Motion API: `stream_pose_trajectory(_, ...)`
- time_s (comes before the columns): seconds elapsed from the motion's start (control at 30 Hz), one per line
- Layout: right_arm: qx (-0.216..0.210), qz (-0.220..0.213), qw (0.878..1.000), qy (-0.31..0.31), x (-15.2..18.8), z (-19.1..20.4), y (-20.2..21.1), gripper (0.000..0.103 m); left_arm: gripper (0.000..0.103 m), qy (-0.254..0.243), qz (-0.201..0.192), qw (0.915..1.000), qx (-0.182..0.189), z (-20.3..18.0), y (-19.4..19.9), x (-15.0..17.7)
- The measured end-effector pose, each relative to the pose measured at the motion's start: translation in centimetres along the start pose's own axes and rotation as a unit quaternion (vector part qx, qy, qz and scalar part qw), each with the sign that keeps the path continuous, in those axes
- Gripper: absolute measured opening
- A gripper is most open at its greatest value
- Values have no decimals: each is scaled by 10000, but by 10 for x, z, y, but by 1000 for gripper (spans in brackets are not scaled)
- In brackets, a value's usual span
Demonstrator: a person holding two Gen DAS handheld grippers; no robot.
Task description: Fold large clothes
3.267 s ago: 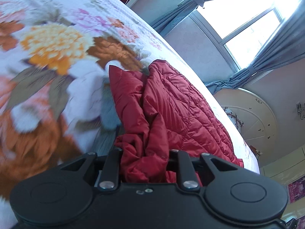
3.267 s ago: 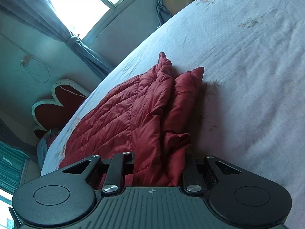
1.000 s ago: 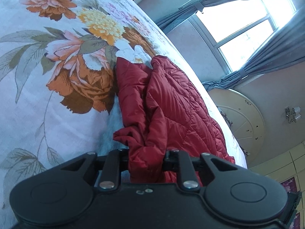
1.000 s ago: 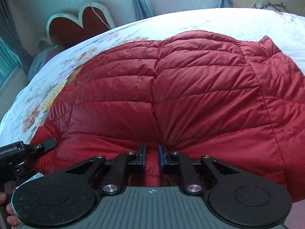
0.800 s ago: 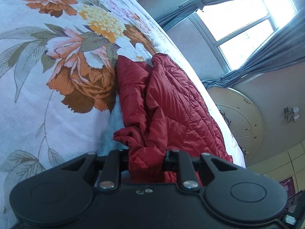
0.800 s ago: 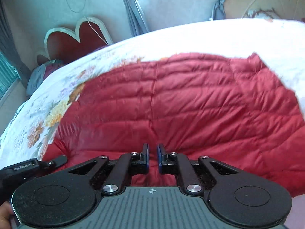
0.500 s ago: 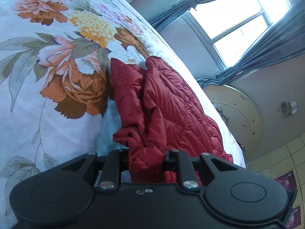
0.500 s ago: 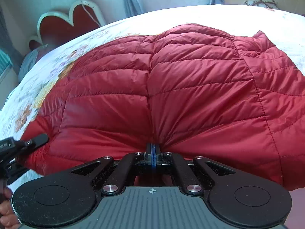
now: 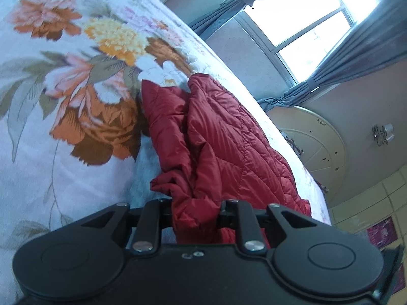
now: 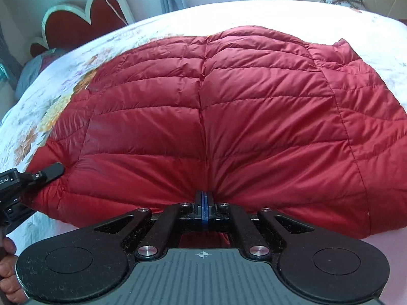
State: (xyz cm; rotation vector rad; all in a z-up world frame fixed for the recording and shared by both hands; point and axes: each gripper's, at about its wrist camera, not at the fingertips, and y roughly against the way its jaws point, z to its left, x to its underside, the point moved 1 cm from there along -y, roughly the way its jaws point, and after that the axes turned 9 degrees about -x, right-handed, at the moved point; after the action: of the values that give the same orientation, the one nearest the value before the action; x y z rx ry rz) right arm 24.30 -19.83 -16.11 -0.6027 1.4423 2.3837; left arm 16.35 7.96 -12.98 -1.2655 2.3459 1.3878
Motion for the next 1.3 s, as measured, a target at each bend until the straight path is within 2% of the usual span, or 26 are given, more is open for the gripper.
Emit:
stream_pose_trajectory(0.03, -21, -46, 10000, -31, -5, 0, 6, 0, 20, -33, -13, 10000, -27, -2, 0, -1)
stream_pose_trajectory(0.1, -163, -541, 9983, -122, -16, -1, 26, 0, 20, -145, -58, 9999, -59, -6, 2, -3)
stream_pose_trajectory(0.17, -176, -746, 9970, -125, -26, -2, 29, 0, 19, -266, -122, 9995, -97, -11, 6, -3)
stream_pose_trajectory(0.27, -157, -429, 9985, -294, -37, -16, -6, 0, 18, -522, -247, 9982, -153, -22, 12, -3)
stream_pose_trajectory(0.33, -362, -431, 9966, -598, -40, -30, -24, 0, 18, -694, -346, 9969, -159, -33, 17, -4)
stream_pose_trajectory(0.43, -369, -400, 9971, -530, -46, -29, -12, 0, 18, -879, -492, 9945, -273, -48, 24, -4)
stream_pose_trajectory(0.53, -763, -579, 9947, -375, -41, -28, 24, 0, 18, -992, -590, 9923, -444, -62, 30, -4)
stream_pose_trajectory(0.6, -902, -395, 9947, -303, -33, -29, 40, 0, 18, -1091, -691, 9902, -529, -75, 36, -2)
stream_pose_trajectory(0.7, -1053, 145, 9939, -302, -16, -34, 26, 0, 18, -1376, -799, 9856, -573, -102, 48, 2)
stream_pose_trajectory(0.77, -1180, 181, 9925, -267, -7, -41, 9, 0, 18, -1706, -821, 9803, -561, -127, 52, 9)
stream_pose_trajectory(0.9, -1500, 212, 9884, -139, -11, -44, 11, 0, 18, -2550, -1126, 9580, -670, -187, 59, 30)
stream_pose_trajectory(1.0, -1846, 159, 9815, -477, -15, -64, 25, 0, 18, -2939, -1251, 9450, -706, -223, 55, 50)
stream_pose_trajectory(1.1, -2044, -353, 9769, -517, -20, -87, 63, 0, 18, -3082, -1223, 9411, -658, -249, 45, 65)
stream_pose_trajectory(1.3, -1775, -902, 9764, -841, -22, -156, 124, 0, 18, -3381, -944, 9356, -379, -290, 15, 94)
